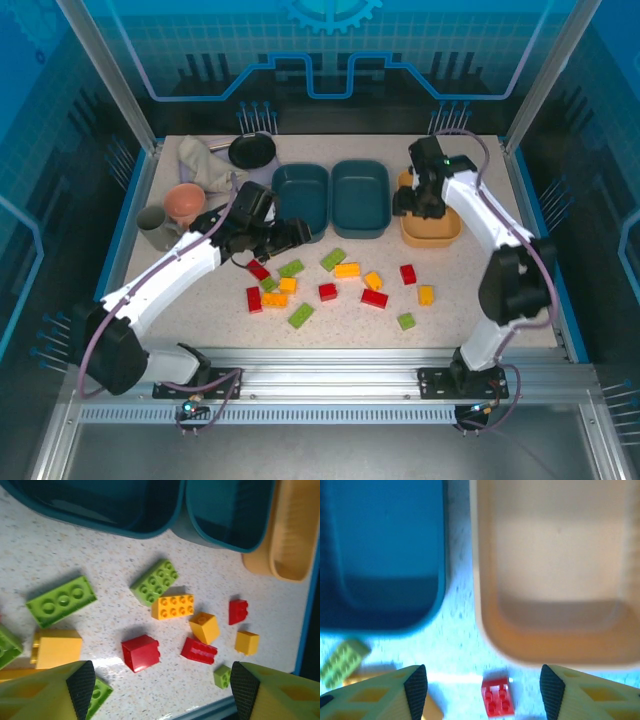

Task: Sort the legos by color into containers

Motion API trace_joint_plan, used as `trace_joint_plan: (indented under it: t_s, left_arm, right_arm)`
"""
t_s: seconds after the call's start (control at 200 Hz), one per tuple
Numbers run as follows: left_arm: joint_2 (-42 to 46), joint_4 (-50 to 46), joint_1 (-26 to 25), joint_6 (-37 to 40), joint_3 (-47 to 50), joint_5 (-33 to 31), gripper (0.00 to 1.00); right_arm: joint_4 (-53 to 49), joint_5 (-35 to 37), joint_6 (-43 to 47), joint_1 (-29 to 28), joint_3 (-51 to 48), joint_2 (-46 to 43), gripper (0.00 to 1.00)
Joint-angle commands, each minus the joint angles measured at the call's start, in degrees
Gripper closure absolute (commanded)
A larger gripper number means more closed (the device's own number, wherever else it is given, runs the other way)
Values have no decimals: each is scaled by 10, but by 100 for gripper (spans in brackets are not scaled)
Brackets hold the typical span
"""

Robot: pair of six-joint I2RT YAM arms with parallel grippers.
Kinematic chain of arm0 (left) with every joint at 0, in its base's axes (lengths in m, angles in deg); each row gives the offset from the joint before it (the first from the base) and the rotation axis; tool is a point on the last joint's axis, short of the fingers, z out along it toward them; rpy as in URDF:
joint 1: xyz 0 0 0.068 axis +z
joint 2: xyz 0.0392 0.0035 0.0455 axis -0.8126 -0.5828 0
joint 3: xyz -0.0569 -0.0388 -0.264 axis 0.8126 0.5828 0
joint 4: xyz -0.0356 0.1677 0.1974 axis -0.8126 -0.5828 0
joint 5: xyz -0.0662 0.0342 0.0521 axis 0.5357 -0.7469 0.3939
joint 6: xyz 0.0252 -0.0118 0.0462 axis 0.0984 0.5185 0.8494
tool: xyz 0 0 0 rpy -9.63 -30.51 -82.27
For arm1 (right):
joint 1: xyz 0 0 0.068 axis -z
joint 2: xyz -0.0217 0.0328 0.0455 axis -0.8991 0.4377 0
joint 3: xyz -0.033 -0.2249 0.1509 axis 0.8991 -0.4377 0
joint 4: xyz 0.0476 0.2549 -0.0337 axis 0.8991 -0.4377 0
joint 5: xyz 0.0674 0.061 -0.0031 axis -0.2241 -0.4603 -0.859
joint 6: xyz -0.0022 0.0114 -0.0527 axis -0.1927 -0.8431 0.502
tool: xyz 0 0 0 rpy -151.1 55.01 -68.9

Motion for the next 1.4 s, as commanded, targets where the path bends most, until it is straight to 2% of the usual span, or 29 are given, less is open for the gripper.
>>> trace_joint_plan:
  t_s: [0.0, 0.205, 0.42, 0.715, 0.83, 0.955, 1.02, 1.23, 1.395]
  left_arm:
    - [40, 84, -11, -31, 46, 59, 25]
    - [74, 144, -28, -70, 118, 79, 25]
    - [89, 160, -37, -91, 147, 74, 24]
    - [104, 142, -41, -88, 144, 61, 24]
    - [106, 140, -42, -88, 144, 59, 24]
    - [102, 139, -42, -86, 140, 58, 24]
    - [98, 135, -42, -84, 135, 57, 24]
    - [84, 138, -42, -80, 123, 58, 24]
    - [69, 124, -42, -68, 92, 51, 24]
  right_arm:
    - [14, -12, 0, -12, -98, -33, 34]
    - [12, -21, 20, -47, -166, -28, 32]
    - [24, -12, 10, -50, -181, 28, 33]
    - [33, 13, 22, -51, -170, 89, 44]
    - [41, 13, 24, -52, -172, 99, 56]
    - [42, 26, 22, -59, -173, 86, 70]
    - [43, 39, 20, -65, -177, 61, 73]
    - [13, 58, 10, -61, -147, -14, 76]
    - [10, 54, 13, -14, -83, -26, 76]
